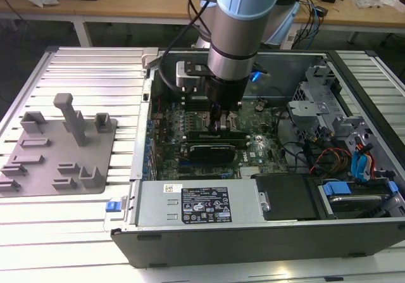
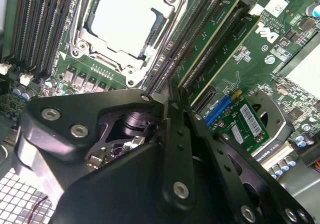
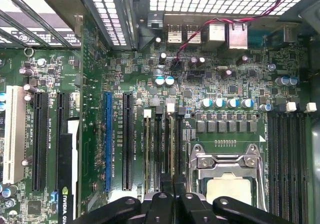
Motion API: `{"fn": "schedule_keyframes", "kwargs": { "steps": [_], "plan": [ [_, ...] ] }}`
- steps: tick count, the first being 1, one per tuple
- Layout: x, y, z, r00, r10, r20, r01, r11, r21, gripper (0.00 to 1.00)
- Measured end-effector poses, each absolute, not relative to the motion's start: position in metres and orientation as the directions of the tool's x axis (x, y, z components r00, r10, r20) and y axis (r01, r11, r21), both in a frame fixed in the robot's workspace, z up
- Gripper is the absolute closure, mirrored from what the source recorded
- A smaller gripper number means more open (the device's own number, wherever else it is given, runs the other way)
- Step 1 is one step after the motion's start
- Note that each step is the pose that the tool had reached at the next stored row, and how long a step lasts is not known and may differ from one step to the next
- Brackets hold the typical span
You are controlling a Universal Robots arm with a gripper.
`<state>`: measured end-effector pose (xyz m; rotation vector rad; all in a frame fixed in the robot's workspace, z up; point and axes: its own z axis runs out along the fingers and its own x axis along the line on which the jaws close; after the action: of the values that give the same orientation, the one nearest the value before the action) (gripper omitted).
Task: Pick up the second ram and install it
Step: 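Insert the second ram into the second slot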
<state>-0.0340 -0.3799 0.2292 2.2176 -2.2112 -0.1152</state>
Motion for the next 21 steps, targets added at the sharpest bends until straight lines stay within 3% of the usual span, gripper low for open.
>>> {"fn": "schedule_keyframes", "kwargs": {
  "steps": [11,14,21],
  "plan": [
    [-0.034,-0.380,0.226,0.002,-0.999,-0.047,-0.998,-0.004,0.056,0.91],
    [-0.034,-0.380,0.226,0.002,-0.999,-0.047,-0.998,-0.004,0.057,0.83],
    [-0.034,-0.380,0.248,0.002,-0.999,-0.047,-0.998,-0.004,0.057,0.83]
  ]
}}
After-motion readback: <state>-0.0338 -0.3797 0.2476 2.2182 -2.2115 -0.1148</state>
